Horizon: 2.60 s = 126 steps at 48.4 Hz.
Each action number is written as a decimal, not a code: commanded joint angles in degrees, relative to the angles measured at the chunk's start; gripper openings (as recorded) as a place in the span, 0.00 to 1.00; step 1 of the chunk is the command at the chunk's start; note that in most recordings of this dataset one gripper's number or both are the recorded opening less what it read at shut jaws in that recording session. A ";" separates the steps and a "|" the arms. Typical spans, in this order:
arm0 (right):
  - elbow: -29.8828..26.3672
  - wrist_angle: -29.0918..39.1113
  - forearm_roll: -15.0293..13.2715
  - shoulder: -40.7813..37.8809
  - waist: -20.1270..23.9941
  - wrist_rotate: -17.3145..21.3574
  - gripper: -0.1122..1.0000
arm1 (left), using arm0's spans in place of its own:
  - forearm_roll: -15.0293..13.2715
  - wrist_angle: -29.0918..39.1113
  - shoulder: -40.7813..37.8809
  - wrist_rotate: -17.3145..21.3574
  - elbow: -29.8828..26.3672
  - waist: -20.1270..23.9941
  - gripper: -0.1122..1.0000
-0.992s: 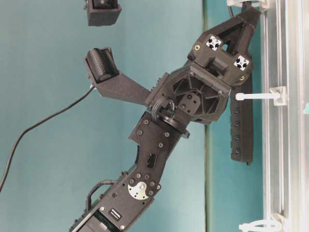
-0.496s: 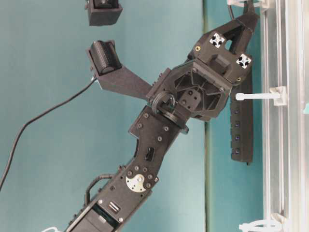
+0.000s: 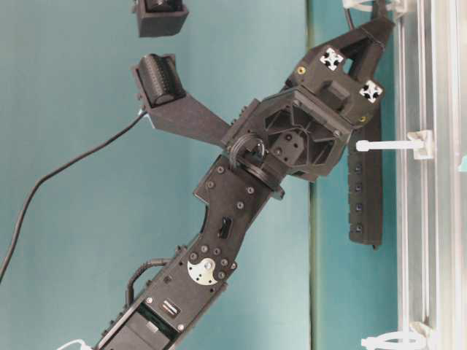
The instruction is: Pass the USB cable through three rings with both arms.
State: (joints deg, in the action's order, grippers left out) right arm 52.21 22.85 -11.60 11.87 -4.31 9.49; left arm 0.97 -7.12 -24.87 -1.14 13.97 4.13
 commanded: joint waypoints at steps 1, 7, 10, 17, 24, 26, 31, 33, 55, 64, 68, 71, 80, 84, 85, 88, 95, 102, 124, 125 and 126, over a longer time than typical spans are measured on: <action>-0.26 -0.09 0.53 0.53 0.18 0.79 0.15 | 0.18 -0.09 1.05 0.00 -0.44 -0.26 0.32; -0.18 0.62 0.62 1.14 0.18 0.79 0.32 | 0.18 0.44 1.67 0.26 -0.18 -0.09 0.32; -0.26 0.88 0.62 1.67 0.18 0.70 0.48 | 0.18 0.79 2.29 0.62 0.18 -0.09 0.32; -0.35 1.58 0.53 3.52 0.09 0.70 0.74 | 0.18 1.49 4.13 1.85 1.41 0.00 0.32; -0.26 1.85 0.53 5.36 -0.09 0.62 0.73 | 0.18 2.72 5.98 2.29 2.90 0.00 0.32; -0.35 1.85 0.62 5.80 -0.18 0.62 0.73 | 0.18 2.99 6.42 2.29 3.25 0.09 0.32; -0.53 1.85 0.53 6.42 -0.09 0.62 0.73 | 0.18 3.43 7.82 2.29 4.22 0.00 0.32; -0.79 1.67 0.53 6.42 -0.09 0.62 0.73 | 0.18 3.43 8.35 2.29 4.66 0.00 0.32; -5.54 -0.62 0.18 2.20 -0.18 0.35 0.70 | 0.18 3.43 13.62 2.55 7.47 0.09 0.32; -7.21 -2.46 0.09 0.09 -0.18 0.09 0.70 | 0.18 3.43 13.62 2.55 7.56 0.00 0.32; -7.38 -3.43 -0.09 -0.88 -0.26 0.09 0.70 | 0.18 3.43 13.62 2.55 7.56 0.00 0.32; -7.38 -4.31 -0.09 -1.67 -0.35 0.09 0.70 | 0.18 3.43 13.62 2.55 7.56 0.00 0.32; -7.29 -7.03 -0.09 -2.29 -1.23 0.09 0.69 | 0.26 3.43 13.62 2.55 7.65 0.09 0.32; -7.12 -7.73 -0.09 -2.29 -1.76 0.09 0.65 | 0.26 3.43 13.62 2.55 7.65 0.00 0.32; -7.12 -7.91 -0.09 -2.29 -1.76 0.09 0.63 | 0.26 3.43 13.62 2.55 7.65 0.09 0.32; -7.03 -8.26 -0.09 -2.29 -1.93 0.00 0.57 | 0.18 3.43 13.62 2.55 7.65 0.00 0.32; -6.86 -9.14 -0.09 -2.37 -1.93 0.00 0.37 | 0.18 3.43 13.62 2.55 7.65 0.09 0.32; -6.42 -9.32 -0.09 -2.37 -1.76 -0.18 0.20 | 0.18 3.43 13.62 2.55 7.65 0.00 0.32; -6.59 -9.40 -0.09 -2.46 -1.23 -0.18 0.05 | 0.18 4.13 13.71 2.37 7.82 0.18 0.32; -6.59 -9.32 -0.09 -2.55 -1.23 -0.18 0.05 | 0.26 4.39 13.71 2.37 7.82 0.26 0.32; -6.59 -9.23 -0.09 -2.64 -1.14 -0.18 0.05 | 0.18 4.66 13.71 2.37 7.82 0.18 0.32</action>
State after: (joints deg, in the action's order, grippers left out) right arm 46.14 13.89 -11.60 9.14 -5.54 9.49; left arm 1.05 -2.99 -12.57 1.32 22.15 4.57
